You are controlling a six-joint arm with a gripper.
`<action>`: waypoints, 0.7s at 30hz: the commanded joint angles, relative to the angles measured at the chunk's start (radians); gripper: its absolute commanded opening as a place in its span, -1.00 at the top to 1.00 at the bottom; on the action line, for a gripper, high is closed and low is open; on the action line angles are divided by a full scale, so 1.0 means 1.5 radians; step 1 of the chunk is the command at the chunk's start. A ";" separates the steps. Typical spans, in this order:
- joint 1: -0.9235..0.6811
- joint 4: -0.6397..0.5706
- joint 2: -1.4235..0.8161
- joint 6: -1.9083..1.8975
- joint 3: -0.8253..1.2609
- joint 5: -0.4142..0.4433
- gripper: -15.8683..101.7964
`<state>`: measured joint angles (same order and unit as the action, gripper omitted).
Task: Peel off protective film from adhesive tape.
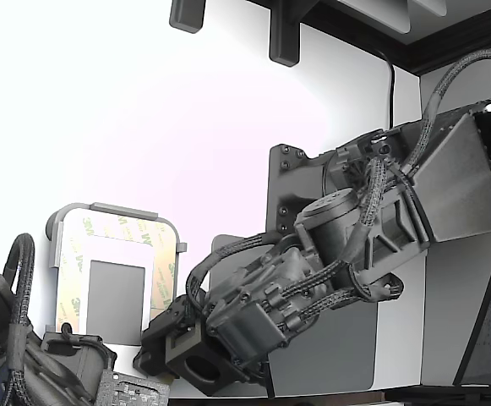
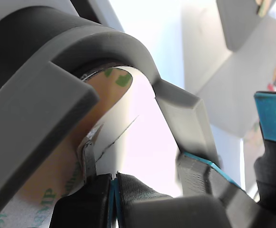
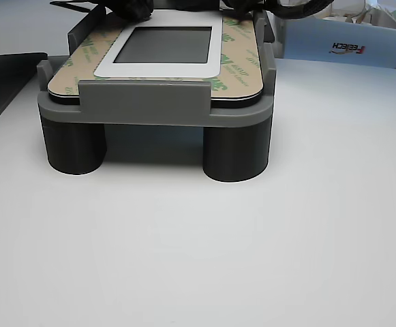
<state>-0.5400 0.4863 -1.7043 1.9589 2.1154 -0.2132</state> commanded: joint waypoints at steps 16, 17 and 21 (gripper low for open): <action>0.016 -0.015 -0.015 0.005 0.010 -0.001 0.80; 0.017 -0.015 -0.015 0.007 0.010 -0.001 0.80; 0.019 -0.018 -0.017 0.010 0.016 0.000 0.79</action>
<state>-0.5308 0.4571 -1.7150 1.9696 2.1445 -0.2163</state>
